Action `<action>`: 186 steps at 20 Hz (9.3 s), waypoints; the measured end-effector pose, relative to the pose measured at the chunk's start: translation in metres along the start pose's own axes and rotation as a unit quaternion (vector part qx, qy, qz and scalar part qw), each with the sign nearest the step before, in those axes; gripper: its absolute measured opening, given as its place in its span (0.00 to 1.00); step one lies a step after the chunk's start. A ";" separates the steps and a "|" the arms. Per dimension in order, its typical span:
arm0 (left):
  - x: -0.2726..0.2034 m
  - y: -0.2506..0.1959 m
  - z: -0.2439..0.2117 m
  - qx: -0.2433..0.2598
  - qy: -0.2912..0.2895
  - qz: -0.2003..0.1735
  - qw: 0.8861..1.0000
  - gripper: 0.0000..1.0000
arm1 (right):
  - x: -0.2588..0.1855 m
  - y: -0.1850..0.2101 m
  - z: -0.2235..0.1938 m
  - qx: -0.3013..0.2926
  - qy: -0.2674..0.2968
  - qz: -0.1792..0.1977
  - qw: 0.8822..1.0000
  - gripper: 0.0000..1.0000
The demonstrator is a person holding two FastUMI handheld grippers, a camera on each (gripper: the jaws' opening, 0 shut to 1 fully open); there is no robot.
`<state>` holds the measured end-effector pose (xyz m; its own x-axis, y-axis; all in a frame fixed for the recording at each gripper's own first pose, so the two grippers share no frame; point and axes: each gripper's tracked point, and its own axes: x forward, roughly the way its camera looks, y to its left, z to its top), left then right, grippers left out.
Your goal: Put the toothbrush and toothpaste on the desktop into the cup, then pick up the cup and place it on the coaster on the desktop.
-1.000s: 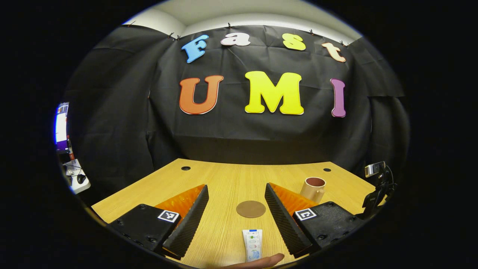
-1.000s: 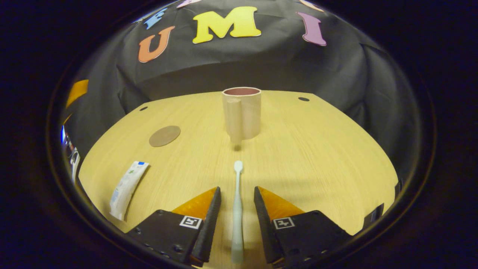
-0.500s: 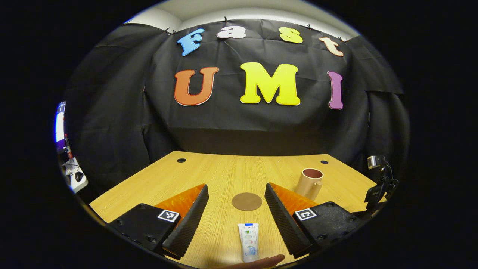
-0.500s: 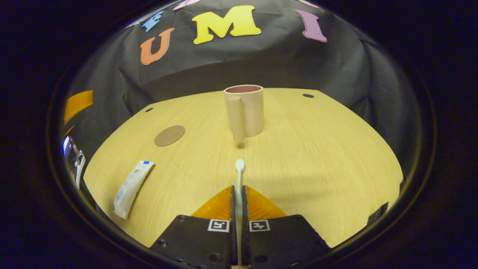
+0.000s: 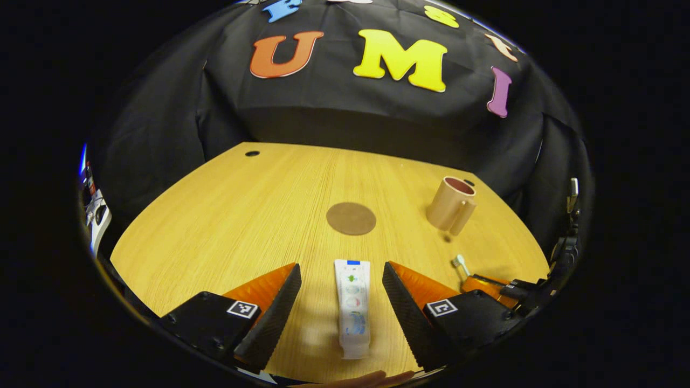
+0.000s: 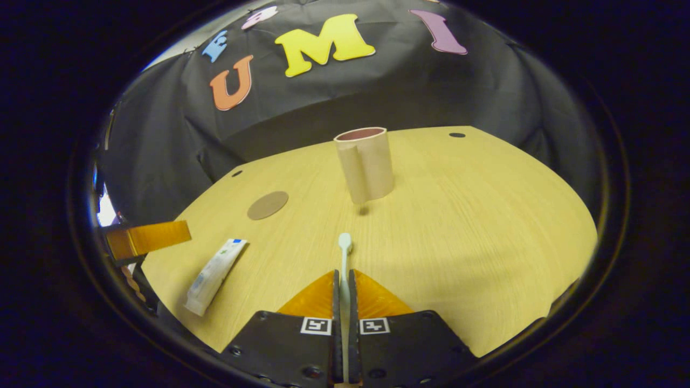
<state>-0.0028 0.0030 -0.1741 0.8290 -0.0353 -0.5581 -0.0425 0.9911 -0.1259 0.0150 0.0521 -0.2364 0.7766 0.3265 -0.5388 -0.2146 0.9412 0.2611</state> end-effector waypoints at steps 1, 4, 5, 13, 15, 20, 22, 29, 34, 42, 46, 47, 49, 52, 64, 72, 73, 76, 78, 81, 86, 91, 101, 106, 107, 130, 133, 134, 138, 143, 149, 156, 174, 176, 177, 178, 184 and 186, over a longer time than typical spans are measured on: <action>0.001 0.000 -0.006 -0.001 0.011 0.002 1.000 0.97 | -0.002 0.000 0.001 -0.002 -0.002 0.001 1.000 0.04; 0.003 -0.004 -0.017 0.012 0.033 0.000 0.999 0.97 | -0.010 0.002 0.006 -0.008 -0.020 0.004 1.000 0.05; 0.003 -0.007 -0.022 0.019 0.036 -0.002 0.999 0.97 | -0.015 0.003 0.011 -0.011 -0.028 0.004 1.000 0.05; 0.008 -0.024 -0.048 0.069 0.058 0.000 0.996 0.96 | -0.052 0.017 0.046 -0.022 -0.092 0.019 0.995 0.04; 0.013 -0.024 -0.053 0.070 0.068 0.002 0.995 0.96 | -0.059 0.014 0.055 -0.018 -0.105 0.016 0.994 0.05; 0.016 -0.027 -0.060 0.072 0.081 -0.005 0.994 0.90 | -0.073 0.004 0.079 -0.013 -0.133 0.000 0.991 0.05; 0.016 -0.032 -0.064 0.066 0.087 -0.015 0.994 0.86 | -0.075 0.001 0.087 -0.015 -0.141 -0.006 0.990 0.05; 0.017 -0.028 -0.064 0.079 0.084 -0.010 0.993 0.73 | -0.077 0.002 0.097 -0.015 -0.150 -0.012 0.989 0.04; 0.018 -0.024 -0.063 0.083 0.067 -0.013 0.994 0.46 | -0.077 0.000 0.103 -0.015 -0.154 -0.019 0.988 0.04; 0.009 -0.010 -0.041 0.073 -0.021 0.008 0.997 0.43 | -0.077 -0.001 0.136 -0.016 -0.182 -0.029 0.983 0.04; -0.005 -0.012 -0.020 0.069 -0.069 0.006 0.995 0.43 | -0.080 0.005 0.174 -0.020 -0.216 -0.029 0.976 0.04; -0.007 -0.014 -0.012 0.070 -0.084 0.003 0.994 0.43 | -0.081 0.007 0.187 -0.023 -0.227 -0.030 0.973 0.05; -0.012 -0.017 -0.001 0.065 -0.116 -0.004 0.991 0.42 | -0.078 0.014 0.215 -0.031 -0.253 -0.024 0.967 0.04; -0.019 -0.015 0.006 0.060 -0.144 -0.009 0.988 0.42 | -0.065 0.023 0.246 -0.031 -0.270 -0.019 0.962 0.04; -0.009 -0.010 0.006 0.041 -0.148 -0.021 0.988 0.37 | 0.018 0.038 0.292 -0.080 -0.283 -0.041 0.955 0.04; -0.007 -0.003 0.011 0.052 -0.204 0.021 0.977 0.56 | 0.030 0.019 0.310 -0.064 -0.309 -0.044 0.948 0.04; -0.008 -0.002 0.014 0.051 -0.217 0.027 0.975 0.61 | 0.033 0.017 0.311 -0.065 -0.311 -0.045 0.947 0.04; -0.001 -0.011 0.012 0.049 -0.225 0.021 0.973 0.83 | 0.041 0.017 0.312 -0.070 -0.310 -0.044 0.947 0.04; 0.006 -0.012 0.013 0.050 -0.223 0.031 0.973 0.83 | 0.043 0.019 0.314 -0.073 -0.314 -0.043 0.946 0.04; 0.020 -0.013 0.013 0.051 -0.213 0.039 0.975 0.83 | 0.045 0.020 0.318 -0.079 -0.321 -0.044 0.943 0.04; 0.030 -0.010 0.020 0.034 -0.219 0.041 0.974 0.77 | 0.050 0.023 0.320 -0.080 -0.321 -0.042 0.943 0.04; 0.031 -0.008 0.018 0.026 -0.210 0.036 0.977 0.55 | 0.054 0.023 0.317 -0.071 -0.312 -0.037 0.947 0.04; 0.022 -0.010 0.015 0.007 -0.198 0.013 0.980 0.48 | 0.061 0.024 0.310 -0.064 -0.296 -0.034 0.953 0.06; 0.012 -0.010 0.021 0.004 -0.211 0.017 0.977 0.44 | 0.068 0.022 0.297 -0.070 -0.274 -0.035 0.959 0.07; 0.011 -0.010 0.023 0.004 -0.216 0.017 0.976 0.44 | 0.064 0.022 0.299 -0.070 -0.279 -0.034 0.957 0.07; 0.008 -0.017 0.024 0.015 -0.221 0.004 0.975 0.44 | 0.012 0.023 0.321 -0.086 -0.344 -0.032 0.934 0.07; 0.009 -0.017 0.022 0.015 -0.218 0.000 0.976 0.44 | 0.035 0.013 0.306 -0.094 -0.305 -0.048 0.946 0.07; 0.009 -0.016 0.021 0.015 -0.216 0.000 0.976 0.44 | 0.042 0.014 0.300 -0.091 -0.292 -0.046 0.951 0.07; 0.010 -0.017 0.020 0.013 -0.215 0.000 0.977 0.44 | 0.065 -0.005 0.285 -0.077 -0.247 -0.061 0.964 0.07; 0.012 -0.020 0.021 0.018 -0.209 -0.002 0.978 0.44 | 0.098 -0.015 0.242 -0.103 -0.158 -0.072 0.979 0.63; 0.022 -0.039 0.042 0.018 -0.208 -0.014 0.978 0.44 | 0.081 -0.021 0.242 -0.102 -0.177 -0.056 0.977 0.98; 0.030 -0.081 0.092 0.028 -0.229 -0.048 0.972 0.44 | 0.047 -0.041 0.231 -0.090 -0.194 -0.030 0.976 0.97; 0.069 -0.232 0.182 0.094 -0.279 -0.177 0.939 0.43 | -0.039 -0.107 0.190 -0.065 -0.237 -0.012 0.969 0.96; 0.078 -0.242 0.189 0.105 -0.285 -0.181 0.936 0.43 | -0.037 -0.112 0.184 -0.063 -0.235 -0.009 0.970 0.96; 0.083 -0.245 0.189 0.111 -0.283 -0.178 0.936 0.43 | -0.036 -0.114 0.180 -0.060 -0.233 -0.007 0.971 0.96; 0.088 -0.247 0.189 0.116 -0.281 -0.172 0.937 0.43 | -0.032 -0.116 0.177 -0.055 -0.228 -0.005 0.972 0.96; 0.108 -0.242 0.180 0.109 -0.255 -0.151 0.949 0.46 | -0.027 -0.123 0.174 -0.035 -0.216 0.001 0.976 0.96; 0.105 -0.241 0.179 0.107 -0.256 -0.153 0.948 0.51 | -0.026 -0.122 0.171 -0.036 -0.211 0.001 0.977 0.96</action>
<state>0.1945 -0.2164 -0.0553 0.9488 -0.3128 -0.0438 0.3123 0.9498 -0.0173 0.1228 -0.0864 -0.1172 0.9481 0.2772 -0.1560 -0.2452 0.9493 0.1968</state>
